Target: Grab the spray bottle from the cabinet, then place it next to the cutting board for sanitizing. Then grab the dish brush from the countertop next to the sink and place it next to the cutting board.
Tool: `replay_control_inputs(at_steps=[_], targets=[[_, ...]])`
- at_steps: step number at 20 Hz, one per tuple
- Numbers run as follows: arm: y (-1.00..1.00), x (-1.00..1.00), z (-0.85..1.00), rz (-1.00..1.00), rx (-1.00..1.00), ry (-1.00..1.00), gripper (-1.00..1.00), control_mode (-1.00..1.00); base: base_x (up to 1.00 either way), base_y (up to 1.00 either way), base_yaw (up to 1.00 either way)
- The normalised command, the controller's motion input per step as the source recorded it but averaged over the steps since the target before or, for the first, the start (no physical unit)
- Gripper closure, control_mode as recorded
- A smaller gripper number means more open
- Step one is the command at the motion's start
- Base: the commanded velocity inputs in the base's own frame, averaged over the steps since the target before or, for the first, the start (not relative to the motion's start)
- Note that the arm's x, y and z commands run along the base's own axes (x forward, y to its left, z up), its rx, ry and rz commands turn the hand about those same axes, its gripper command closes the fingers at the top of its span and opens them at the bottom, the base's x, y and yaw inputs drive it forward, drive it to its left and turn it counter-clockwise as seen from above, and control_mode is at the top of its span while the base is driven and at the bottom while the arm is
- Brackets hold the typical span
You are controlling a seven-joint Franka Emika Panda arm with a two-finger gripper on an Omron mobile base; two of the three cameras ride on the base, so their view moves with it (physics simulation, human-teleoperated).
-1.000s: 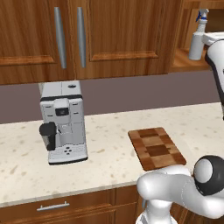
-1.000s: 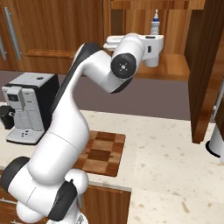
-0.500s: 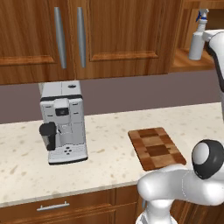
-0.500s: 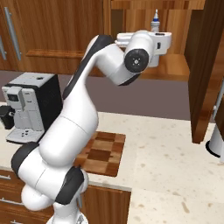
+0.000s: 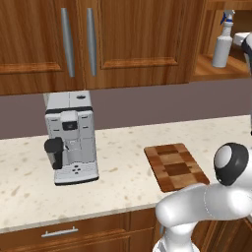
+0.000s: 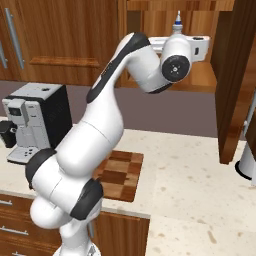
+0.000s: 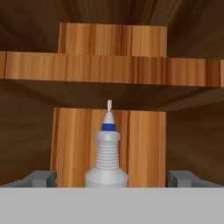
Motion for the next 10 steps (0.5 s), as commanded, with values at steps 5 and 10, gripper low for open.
replay_control_inputs(at_steps=[5, 10], targets=[[-0.13, 0.0, 0.0, 0.0, 0.0, 0.0, -1.0, -1.0, 0.0, 0.0, 0.0], [0.14, 0.0, 0.01, 0.0, 0.0, 0.01, -1.0, -1.0, 0.0, 0.0, 0.0]])
